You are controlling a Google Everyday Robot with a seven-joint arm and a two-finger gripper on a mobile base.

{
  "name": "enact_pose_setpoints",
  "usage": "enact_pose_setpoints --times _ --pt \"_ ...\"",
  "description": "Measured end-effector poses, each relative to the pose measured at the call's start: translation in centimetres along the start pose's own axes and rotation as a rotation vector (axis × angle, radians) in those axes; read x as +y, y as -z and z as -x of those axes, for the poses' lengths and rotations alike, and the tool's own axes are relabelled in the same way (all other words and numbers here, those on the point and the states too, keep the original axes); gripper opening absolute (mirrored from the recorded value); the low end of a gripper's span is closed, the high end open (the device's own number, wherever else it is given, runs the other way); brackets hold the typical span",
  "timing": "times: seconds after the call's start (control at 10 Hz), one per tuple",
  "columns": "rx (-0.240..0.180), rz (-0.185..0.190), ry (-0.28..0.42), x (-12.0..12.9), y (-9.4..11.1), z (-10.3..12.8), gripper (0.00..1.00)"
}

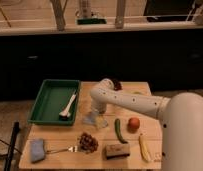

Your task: Wipe table surface with towel

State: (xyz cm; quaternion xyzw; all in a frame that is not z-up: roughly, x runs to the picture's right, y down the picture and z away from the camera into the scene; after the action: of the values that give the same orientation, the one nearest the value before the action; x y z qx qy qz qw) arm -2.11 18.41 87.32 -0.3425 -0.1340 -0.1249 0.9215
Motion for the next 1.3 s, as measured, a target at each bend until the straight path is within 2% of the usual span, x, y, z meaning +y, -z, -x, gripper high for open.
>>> enact_pose_setpoints --times 0.2,0.4,0.7,0.9,1.3 --pt "0.007 0.015 -0.008 0.1 -0.6 -0.7 0.51" --pt "0.004 0.015 -0.012 -0.1 -0.8 -0.9 0.33" --pt "0.013 0.020 -0.010 0.1 -0.3 -1.2 0.03" --pt "0.012 0.023 -0.009 0.1 -0.3 -1.1 0.00" --pt "0.043 0.039 0.040 -0.6 0.6 -0.3 0.00"
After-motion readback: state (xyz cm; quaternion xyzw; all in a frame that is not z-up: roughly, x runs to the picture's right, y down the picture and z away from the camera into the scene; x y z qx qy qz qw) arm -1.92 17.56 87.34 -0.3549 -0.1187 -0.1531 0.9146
